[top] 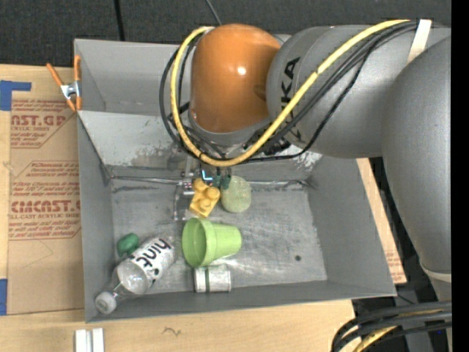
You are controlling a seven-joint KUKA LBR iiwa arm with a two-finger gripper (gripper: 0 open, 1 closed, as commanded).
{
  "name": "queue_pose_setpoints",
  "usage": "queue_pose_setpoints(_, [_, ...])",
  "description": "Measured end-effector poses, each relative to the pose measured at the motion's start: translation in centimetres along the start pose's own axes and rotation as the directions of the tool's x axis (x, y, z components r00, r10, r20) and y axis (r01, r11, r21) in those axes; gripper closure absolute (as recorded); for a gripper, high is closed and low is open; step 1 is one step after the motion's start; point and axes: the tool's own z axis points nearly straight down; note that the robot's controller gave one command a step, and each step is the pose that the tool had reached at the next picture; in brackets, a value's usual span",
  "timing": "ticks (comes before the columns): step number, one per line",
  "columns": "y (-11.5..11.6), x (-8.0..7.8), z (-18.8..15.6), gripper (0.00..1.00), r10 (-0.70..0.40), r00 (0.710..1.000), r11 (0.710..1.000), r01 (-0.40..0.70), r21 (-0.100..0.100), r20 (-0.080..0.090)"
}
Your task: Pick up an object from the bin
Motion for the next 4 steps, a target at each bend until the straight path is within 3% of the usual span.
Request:
queue_pose_setpoints(1, [-0.1,-0.2,-0.5,0.00,0.002,1.000,1.000,-0.002,-0.001,0.008])
queue_pose_setpoints(2, [2.7,1.0,6.0,0.00,-0.049,0.999,0.999,0.049,-0.001,0.012])
queue_pose_setpoints(3, [5.7,5.2,6.3,0.00,-0.080,0.997,0.997,0.080,0.001,0.003])
queue_pose_setpoints(4, [6.8,6.2,7.0,0.00,-0.333,0.942,0.943,0.333,0.001,0.026])
